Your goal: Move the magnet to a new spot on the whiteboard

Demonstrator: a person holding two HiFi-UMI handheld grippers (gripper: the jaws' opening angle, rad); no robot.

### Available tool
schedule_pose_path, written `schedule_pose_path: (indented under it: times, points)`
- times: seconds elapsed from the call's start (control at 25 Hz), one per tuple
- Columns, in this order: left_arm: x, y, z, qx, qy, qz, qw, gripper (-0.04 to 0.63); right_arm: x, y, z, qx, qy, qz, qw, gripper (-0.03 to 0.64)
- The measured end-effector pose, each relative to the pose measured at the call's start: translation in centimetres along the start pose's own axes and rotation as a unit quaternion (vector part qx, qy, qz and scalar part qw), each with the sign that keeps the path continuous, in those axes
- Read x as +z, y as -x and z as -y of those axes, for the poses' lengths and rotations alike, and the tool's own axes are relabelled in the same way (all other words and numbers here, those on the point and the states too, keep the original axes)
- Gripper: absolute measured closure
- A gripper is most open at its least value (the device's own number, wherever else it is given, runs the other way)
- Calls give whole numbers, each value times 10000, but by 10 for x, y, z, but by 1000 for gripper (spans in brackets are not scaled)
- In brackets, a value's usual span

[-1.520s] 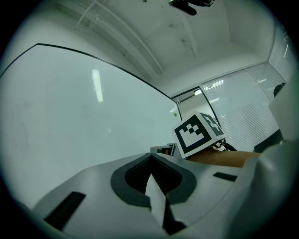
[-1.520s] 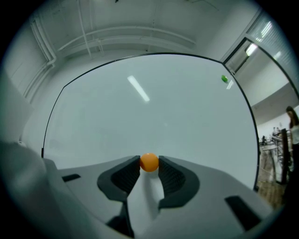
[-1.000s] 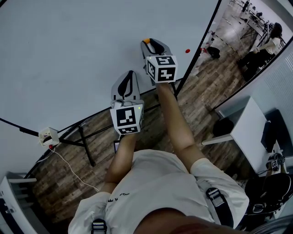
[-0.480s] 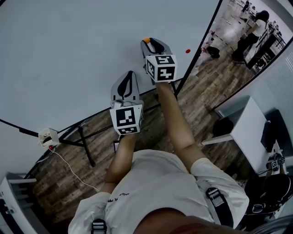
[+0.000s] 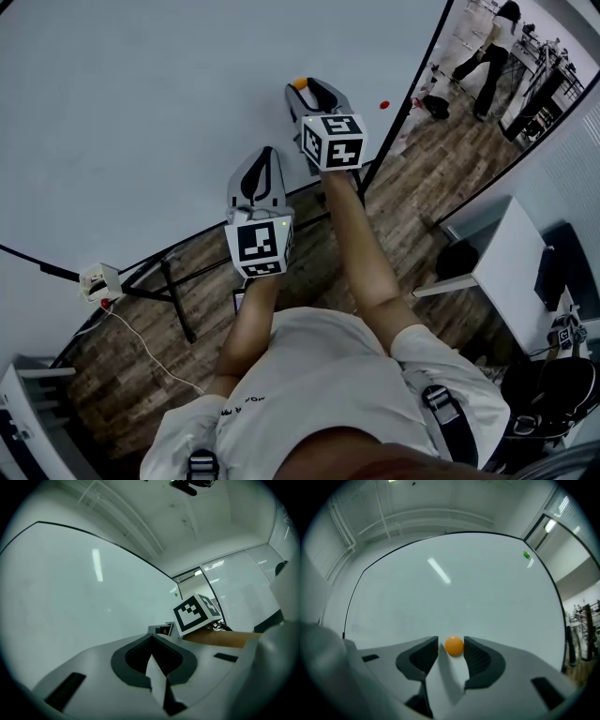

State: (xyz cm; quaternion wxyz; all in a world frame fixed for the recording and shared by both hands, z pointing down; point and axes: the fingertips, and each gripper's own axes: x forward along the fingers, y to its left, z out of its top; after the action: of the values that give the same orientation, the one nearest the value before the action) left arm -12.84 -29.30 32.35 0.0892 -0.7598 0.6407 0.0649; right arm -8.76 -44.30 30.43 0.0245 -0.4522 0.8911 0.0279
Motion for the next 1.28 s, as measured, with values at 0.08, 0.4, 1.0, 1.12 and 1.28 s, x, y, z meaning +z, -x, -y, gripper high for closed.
schedule_pose_path:
  times: [0.08,0.4,1.0,1.12,1.28]
  points:
    - [0,1,-1,-4,-18,3,10000,592,2,1,0,-39,-38,20,10000,451]
    - [1,4,1,-20,1,8,10000,592,8,9,-1,-78,-98,77,9999,453]
    - [10,1,15,-173,-1,56,9998,592,24,53,-6,-47,10,395,9992,584]
    - [12,1,18,-196,-13,59,9998,592,24,62,-4,-55,-103,446,9989,603]
    - [13,2,21,-224,-21,85,9997,592,21,72,-6,-47,-154,428,9990,603]
